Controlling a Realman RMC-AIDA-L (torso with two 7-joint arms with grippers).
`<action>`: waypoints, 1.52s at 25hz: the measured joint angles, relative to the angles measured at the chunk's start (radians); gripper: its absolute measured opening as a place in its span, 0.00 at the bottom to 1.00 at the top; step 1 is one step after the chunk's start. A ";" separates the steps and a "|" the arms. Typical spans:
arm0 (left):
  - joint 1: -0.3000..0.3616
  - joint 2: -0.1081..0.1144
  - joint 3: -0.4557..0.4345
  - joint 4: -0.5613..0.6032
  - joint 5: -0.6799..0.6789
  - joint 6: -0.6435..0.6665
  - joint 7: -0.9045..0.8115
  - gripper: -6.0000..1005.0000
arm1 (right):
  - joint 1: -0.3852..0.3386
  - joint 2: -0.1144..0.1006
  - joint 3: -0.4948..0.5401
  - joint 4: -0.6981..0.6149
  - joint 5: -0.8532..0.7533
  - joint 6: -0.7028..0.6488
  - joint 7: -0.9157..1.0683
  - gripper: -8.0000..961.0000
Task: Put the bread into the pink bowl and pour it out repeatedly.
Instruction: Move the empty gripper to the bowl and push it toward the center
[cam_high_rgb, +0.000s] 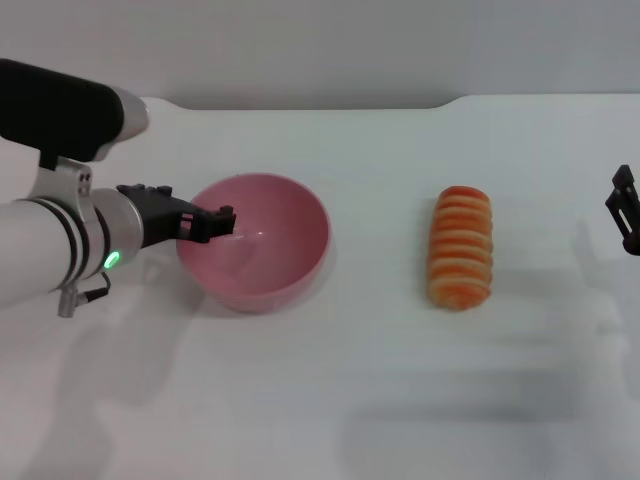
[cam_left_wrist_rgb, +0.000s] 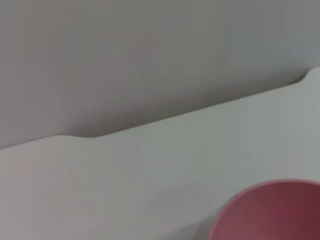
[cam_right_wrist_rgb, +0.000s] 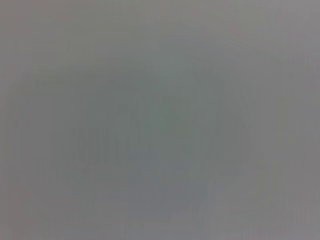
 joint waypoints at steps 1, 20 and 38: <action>0.000 0.000 0.000 0.000 0.000 0.000 0.000 0.70 | 0.000 0.000 0.000 0.000 0.000 0.000 0.000 0.82; -0.031 0.004 0.017 -0.124 -0.084 0.092 0.009 0.67 | 0.002 0.000 0.000 -0.010 -0.005 -0.003 0.000 0.82; -0.043 0.004 0.038 -0.144 -0.104 0.137 0.048 0.17 | 0.002 0.000 0.002 -0.015 -0.005 -0.005 0.000 0.82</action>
